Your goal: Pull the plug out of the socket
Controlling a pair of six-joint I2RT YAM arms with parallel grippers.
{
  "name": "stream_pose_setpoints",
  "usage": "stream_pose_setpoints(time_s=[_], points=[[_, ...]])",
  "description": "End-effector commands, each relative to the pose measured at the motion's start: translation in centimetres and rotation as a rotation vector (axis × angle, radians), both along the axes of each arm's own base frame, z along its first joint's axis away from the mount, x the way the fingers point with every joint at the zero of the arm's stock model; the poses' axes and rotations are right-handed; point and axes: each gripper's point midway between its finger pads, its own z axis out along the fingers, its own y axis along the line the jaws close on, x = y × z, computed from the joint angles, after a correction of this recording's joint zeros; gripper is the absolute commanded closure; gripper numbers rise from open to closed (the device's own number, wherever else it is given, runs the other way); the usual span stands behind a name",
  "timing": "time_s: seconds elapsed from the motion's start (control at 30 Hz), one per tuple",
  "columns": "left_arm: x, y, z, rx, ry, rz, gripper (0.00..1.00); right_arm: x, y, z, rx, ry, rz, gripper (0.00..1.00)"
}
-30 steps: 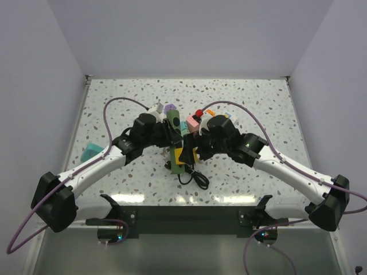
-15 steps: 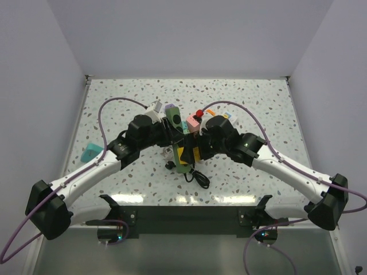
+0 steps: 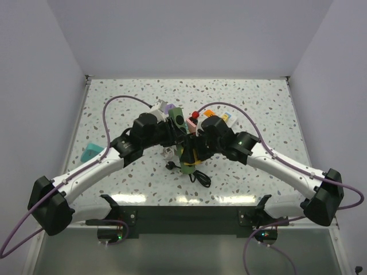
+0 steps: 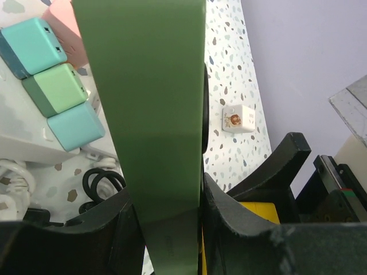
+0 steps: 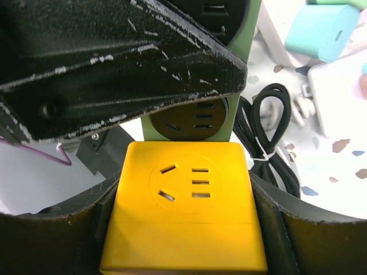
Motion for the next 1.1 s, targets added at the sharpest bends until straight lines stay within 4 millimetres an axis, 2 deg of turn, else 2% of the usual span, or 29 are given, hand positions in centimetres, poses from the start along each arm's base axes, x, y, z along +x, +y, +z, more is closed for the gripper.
stream_pose_setpoints(time_s=[0.0,0.03,0.1,0.13,0.3,0.43,0.57,0.63,0.7,0.8,0.83,0.87,0.9,0.93,1.0,1.03,1.07], points=[[2.2,3.6,-1.0,0.162,-0.027,0.128,1.0,-0.5,-2.4,3.9,-0.002,-0.082,-0.003,1.0],[2.7,5.2,-2.3,0.199,-0.008,0.159,1.0,-1.1,-2.7,4.7,0.015,-0.089,0.014,1.0],[2.8,7.0,-3.8,0.225,0.03,0.183,1.0,-1.8,-3.7,4.9,0.001,-0.086,0.031,1.0],[3.1,8.7,-4.9,0.248,0.049,0.213,1.0,-2.4,-3.9,5.2,0.009,-0.082,0.051,1.0],[3.2,11.2,-5.5,0.337,0.042,0.236,1.0,-3.6,-5.4,4.9,-0.035,-0.062,0.093,1.0],[2.9,11.2,-5.4,0.385,0.038,0.187,1.0,-4.5,-5.1,5.2,-0.031,-0.039,0.172,1.0],[2.6,12.8,-4.5,0.454,0.022,0.212,1.0,-4.2,-5.5,6.7,-0.053,-0.07,0.191,1.0],[2.5,13.6,-3.5,0.477,0.008,0.24,1.0,-3.5,-6.2,7.1,-0.075,-0.104,0.155,1.0],[2.3,13.4,-1.6,0.435,-0.032,0.243,1.0,-2.2,-7.6,6.7,-0.146,-0.121,0.08,1.0],[1.9,12.7,2.3,0.328,-0.09,0.249,1.0,0.9,-11.1,4.2,-0.353,-0.118,-0.097,1.0],[1.7,12.4,3.9,0.285,-0.112,0.249,1.0,2.6,-13.3,3.4,-0.467,-0.145,-0.2,1.0],[1.6,12.3,4.8,0.266,-0.123,0.252,1.0,3.4,-15.6,2.4,-0.537,-0.1,-0.298,1.0],[1.4,12.4,6.6,0.239,-0.148,0.263,1.0,4.3,-16.9,1.0,-0.597,-0.059,-0.357,1.0],[1.0,13.0,6.4,0.263,-0.122,0.278,1.0,5.3,-19.7,-0.2,-0.632,0.005,-0.471,1.0],[0.8,14.1,6.6,0.301,-0.086,0.312,1.0,6.6,-22.2,-1.7,-0.641,0.07,-0.587,1.0],[0.2,15.8,6.7,0.365,-0.053,0.367,1.0,7.6,-24.5,-2.6,-0.648,0.124,-0.69,1.0],[0.1,16.8,6.2,0.414,-0.024,0.396,1.0,8.2,-25.4,-3.5,-0.644,0.148,-0.733,1.0]])
